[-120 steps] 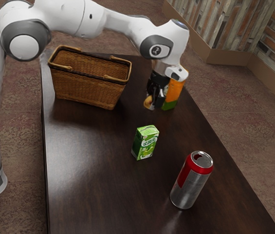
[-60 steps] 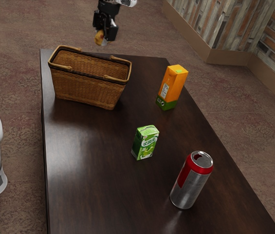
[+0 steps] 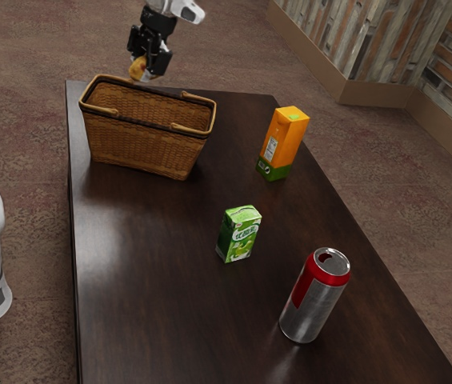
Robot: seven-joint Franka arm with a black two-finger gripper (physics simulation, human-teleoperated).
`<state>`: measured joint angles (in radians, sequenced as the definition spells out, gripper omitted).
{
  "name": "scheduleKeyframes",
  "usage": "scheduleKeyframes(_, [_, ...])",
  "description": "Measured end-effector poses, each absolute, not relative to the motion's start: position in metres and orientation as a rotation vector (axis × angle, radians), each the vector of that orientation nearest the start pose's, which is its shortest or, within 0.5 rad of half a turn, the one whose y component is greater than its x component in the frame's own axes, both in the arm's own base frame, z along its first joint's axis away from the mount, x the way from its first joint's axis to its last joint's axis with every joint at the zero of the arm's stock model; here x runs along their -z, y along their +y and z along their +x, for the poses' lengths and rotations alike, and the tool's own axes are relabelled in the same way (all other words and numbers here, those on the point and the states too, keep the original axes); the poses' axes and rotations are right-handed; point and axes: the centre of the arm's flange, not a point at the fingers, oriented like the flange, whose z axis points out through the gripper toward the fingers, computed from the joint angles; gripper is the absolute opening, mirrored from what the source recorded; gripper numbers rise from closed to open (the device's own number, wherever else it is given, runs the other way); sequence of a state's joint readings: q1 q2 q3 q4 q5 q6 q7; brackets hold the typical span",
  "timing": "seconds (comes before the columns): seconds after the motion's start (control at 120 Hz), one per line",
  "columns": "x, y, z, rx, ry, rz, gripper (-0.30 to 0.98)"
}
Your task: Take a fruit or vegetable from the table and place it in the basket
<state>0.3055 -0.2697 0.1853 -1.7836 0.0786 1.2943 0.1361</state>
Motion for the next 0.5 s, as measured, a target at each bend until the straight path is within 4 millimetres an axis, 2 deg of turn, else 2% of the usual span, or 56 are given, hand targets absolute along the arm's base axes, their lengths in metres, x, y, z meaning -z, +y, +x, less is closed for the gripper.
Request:
scheduleKeyframes(0.117, [-0.636, 0.223, 0.374, -0.367, -0.552, -3.115, 0.51])
scheduleKeyframes(0.242, [-0.639, 0.222, 0.372, -0.36, -0.551, -3.116, 0.61])
scheduleKeyframes(0.292, [-0.646, 0.216, 0.376, -0.329, -0.524, -3.117, 0.63])
scheduleKeyframes(0.333, [-0.664, 0.194, 0.392, -0.251, -0.433, -3.116, 0.65])
scheduleKeyframes(0.367, [-0.668, 0.171, 0.412, -0.215, -0.334, -3.117, 0.66])
scheduleKeyframes(0.442, [-0.645, 0.118, 0.463, -0.223, -0.128, -3.121, 0.67])
scheduleKeyframes(0.5, [-0.629, 0.099, 0.485, -0.222, -0.062, -3.122, 0.67])
